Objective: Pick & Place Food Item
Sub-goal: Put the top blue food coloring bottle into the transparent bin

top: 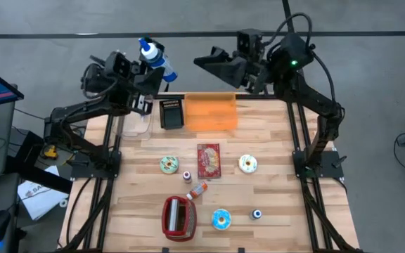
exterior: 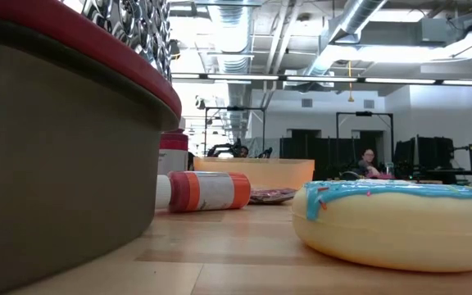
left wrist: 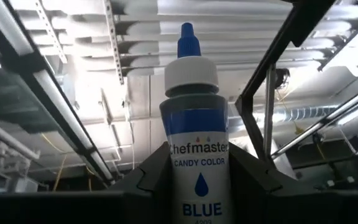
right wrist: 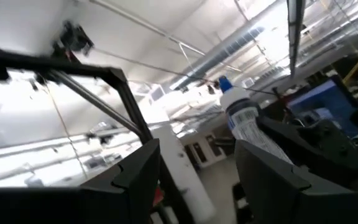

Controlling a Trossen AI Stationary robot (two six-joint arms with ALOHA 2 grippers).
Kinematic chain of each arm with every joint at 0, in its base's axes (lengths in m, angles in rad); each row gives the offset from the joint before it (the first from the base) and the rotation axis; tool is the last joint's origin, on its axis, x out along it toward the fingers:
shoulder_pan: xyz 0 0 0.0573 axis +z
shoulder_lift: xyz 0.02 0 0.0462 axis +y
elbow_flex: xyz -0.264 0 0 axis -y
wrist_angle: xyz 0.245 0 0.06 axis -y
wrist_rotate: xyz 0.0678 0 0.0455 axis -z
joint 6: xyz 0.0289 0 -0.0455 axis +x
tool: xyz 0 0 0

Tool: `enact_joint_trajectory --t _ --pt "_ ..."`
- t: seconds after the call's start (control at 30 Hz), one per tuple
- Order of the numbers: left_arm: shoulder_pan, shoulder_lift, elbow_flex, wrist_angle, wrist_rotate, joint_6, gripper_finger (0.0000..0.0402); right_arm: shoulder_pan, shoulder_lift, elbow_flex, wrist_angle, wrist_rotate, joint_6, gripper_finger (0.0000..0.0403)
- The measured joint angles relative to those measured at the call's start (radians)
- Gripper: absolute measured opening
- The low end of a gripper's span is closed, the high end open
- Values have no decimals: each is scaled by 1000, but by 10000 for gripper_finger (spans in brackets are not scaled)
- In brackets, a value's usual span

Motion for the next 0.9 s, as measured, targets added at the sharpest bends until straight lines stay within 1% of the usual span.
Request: enact_joint_trajectory --t 0.1,0.27,0.47,0.53,0.6,0.67,0.9 --pt "0 0 43 -55 1 62 112 1 -2 1 -1 1 34 201" --pt "0 -1 109 -186 1 155 112 1 0 1 -58 8 52 201" --pt "-7 0 117 -246 9 154 113 -12 0 1 -137 11 30 201" --pt "-11 0 118 -323 8 144 113 -22 0 1 -158 11 5 201" --pt "-12 0 117 -438 6 137 113 -30 -1 0 -173 10 -25 201" --pt "-20 1 115 -513 -16 136 113 -36 -6 0 -173 10 -53 201" --pt "-29 2 115 -556 -42 136 113 -34 -10 0 -185 7 -117 201"
